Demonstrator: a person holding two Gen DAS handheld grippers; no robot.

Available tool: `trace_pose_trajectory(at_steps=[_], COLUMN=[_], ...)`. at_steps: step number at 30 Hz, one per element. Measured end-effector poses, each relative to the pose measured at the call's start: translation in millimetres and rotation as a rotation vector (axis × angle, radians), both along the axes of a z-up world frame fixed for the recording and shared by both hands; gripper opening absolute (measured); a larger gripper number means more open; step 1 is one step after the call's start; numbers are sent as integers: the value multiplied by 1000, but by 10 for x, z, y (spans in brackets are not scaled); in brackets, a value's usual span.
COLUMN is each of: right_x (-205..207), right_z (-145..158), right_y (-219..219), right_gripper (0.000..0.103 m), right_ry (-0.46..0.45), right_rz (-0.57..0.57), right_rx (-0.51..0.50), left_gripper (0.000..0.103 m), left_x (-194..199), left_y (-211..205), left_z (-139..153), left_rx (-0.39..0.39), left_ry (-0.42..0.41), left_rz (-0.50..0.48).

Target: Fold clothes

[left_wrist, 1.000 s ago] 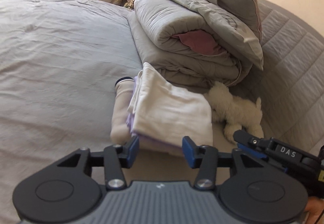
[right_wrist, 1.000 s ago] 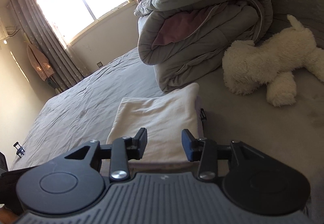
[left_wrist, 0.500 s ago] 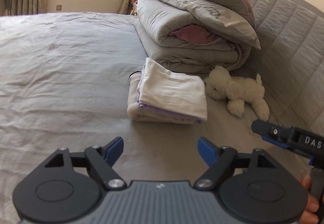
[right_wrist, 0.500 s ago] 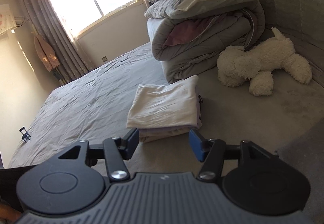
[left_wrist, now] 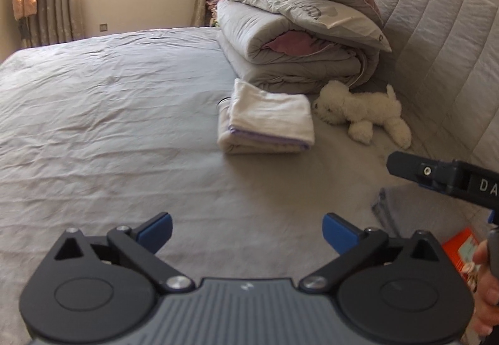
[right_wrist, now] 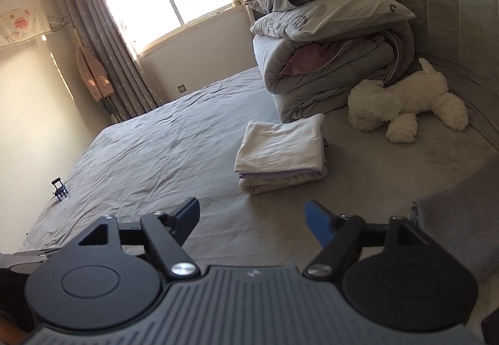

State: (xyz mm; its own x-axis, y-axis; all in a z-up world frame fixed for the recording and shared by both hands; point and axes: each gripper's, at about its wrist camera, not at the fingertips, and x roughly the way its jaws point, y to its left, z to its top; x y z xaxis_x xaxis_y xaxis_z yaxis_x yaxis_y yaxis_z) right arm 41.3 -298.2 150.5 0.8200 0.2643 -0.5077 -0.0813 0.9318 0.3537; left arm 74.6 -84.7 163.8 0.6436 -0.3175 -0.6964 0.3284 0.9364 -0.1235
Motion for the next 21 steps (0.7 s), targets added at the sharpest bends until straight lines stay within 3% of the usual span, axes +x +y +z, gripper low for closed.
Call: trace_pose_trajectory(at_steps=[5, 12, 21], right_x=[-223, -451, -704], right_z=[-20, -78, -151], right_y=[107, 220, 406], right_gripper=[103, 103, 103], right_ry=[13, 73, 110], right_rz=[-16, -31, -51], right_rx=[-21, -17, -132], left_gripper=[102, 103, 103], left_x=[-302, -653, -856], left_y=[93, 184, 228], left_z=[-7, -9, -31], left_rx=[45, 57, 61], left_ry=[0, -10, 0], left_rz=[6, 3, 78])
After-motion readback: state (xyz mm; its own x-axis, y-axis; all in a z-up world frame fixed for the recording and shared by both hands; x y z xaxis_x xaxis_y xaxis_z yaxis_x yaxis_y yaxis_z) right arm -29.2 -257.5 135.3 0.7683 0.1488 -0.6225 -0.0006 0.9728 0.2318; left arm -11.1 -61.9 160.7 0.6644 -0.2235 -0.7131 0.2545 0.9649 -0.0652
